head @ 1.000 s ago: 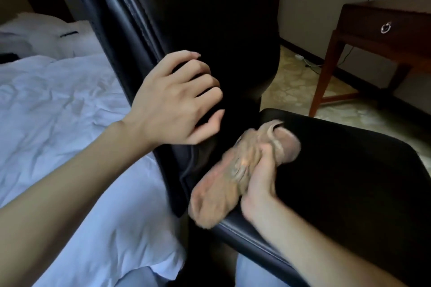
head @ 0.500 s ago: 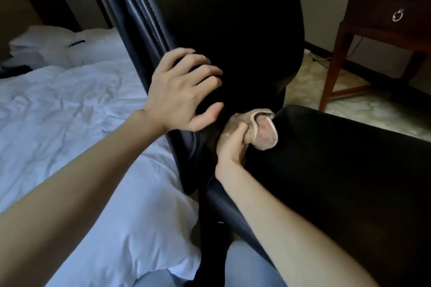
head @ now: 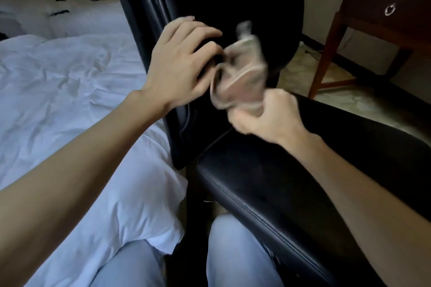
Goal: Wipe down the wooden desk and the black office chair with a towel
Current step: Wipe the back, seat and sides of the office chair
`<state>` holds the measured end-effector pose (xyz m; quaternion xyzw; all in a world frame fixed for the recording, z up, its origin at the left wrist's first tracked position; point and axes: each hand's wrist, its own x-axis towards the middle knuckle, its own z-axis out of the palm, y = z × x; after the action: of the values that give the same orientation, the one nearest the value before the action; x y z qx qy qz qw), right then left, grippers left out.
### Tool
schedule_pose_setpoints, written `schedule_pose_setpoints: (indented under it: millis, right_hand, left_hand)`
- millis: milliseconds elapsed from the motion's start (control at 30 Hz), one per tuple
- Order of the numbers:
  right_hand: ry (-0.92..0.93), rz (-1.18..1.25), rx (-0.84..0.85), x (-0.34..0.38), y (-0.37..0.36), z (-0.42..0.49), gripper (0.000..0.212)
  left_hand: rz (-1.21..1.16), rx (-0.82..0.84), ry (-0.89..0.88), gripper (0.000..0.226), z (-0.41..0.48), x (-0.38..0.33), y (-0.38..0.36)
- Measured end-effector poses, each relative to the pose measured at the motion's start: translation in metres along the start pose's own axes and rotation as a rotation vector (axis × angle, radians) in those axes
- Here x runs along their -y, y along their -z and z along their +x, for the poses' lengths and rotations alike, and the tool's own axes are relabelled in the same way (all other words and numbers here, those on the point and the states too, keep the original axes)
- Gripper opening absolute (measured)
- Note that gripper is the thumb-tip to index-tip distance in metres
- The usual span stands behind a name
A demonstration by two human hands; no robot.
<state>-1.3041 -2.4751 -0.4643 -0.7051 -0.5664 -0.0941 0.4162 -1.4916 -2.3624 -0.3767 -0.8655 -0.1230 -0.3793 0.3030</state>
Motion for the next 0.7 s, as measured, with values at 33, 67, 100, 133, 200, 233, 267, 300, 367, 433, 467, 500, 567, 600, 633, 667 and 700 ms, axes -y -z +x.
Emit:
schedule_pose_setpoints:
  millis: [33,67,100,133,200,233,267,300,367,433,467,500,567,600,633,667,700]
  right_hand:
    - [0.157,-0.190,0.090,-0.004,-0.005,-0.006,0.064]
    - [0.249,-0.322,0.266,-0.006,-0.016,-0.016,0.073]
    - [0.293,-0.405,0.503,-0.006,-0.029,-0.029,0.086]
    - [0.291,-0.433,0.710,-0.005,-0.043,-0.043,0.095]
    - [0.213,-0.352,0.857,-0.009,-0.063,-0.062,0.092]
    - [0.201,-0.315,0.844,-0.012,-0.066,-0.067,0.088]
    - [0.220,-0.307,0.817,-0.015,-0.067,-0.068,0.085]
    - [0.240,-0.303,0.801,-0.018,-0.062,-0.072,0.082]
    - [0.253,-0.240,0.738,-0.027,-0.045,-0.088,0.075]
    - [0.265,-0.174,0.594,-0.043,-0.016,-0.113,0.065]
    - [0.275,-0.167,0.522,-0.052,0.004,-0.128,0.060]
    - [0.285,-0.174,0.469,-0.065,0.025,-0.143,0.057]
    - [0.231,-0.188,0.421,-0.096,0.075,-0.172,0.061]
    - [0.157,-0.209,0.410,-0.112,0.099,-0.186,0.065]
    - [0.071,-0.245,0.386,-0.127,0.124,-0.200,0.067]
    - [-0.014,-0.295,0.343,-0.140,0.146,-0.212,0.065]
    - [-0.106,-0.350,0.302,-0.152,0.165,-0.223,0.063]
  left_hand:
    - [-0.063,0.036,0.005,0.023,0.003,-0.007,0.002]
    - [-0.116,0.079,0.009,0.025,0.008,-0.016,0.003]
    - [-0.151,0.126,0.011,0.028,0.013,-0.024,0.001]
    - [-0.168,0.179,0.015,0.032,0.019,-0.033,-0.003]
    - [-0.147,0.316,0.024,0.039,0.027,-0.050,-0.015]
    - [-0.081,0.388,-0.001,0.041,0.027,-0.058,-0.025]
    - [0.013,0.458,-0.044,0.043,0.026,-0.064,-0.035]
    - [0.096,0.528,-0.092,0.044,0.021,-0.072,-0.044]
    - [0.180,0.606,-0.166,0.044,0.007,-0.084,-0.059]
    - [0.211,0.593,-0.185,0.043,-0.001,-0.087,-0.066]
    - [0.212,0.576,-0.188,0.041,-0.003,-0.087,-0.067]
    - [0.198,0.554,-0.185,0.040,-0.004,-0.087,-0.066]
    - [0.150,0.530,-0.172,0.039,-0.005,-0.087,-0.064]
    - [0.122,0.520,-0.163,0.039,-0.005,-0.089,-0.063]
    - [0.109,0.519,-0.152,0.040,-0.004,-0.090,-0.062]
    - [0.115,0.529,-0.135,0.042,-0.004,-0.092,-0.062]
    - [0.123,0.538,-0.112,0.045,-0.002,-0.094,-0.063]
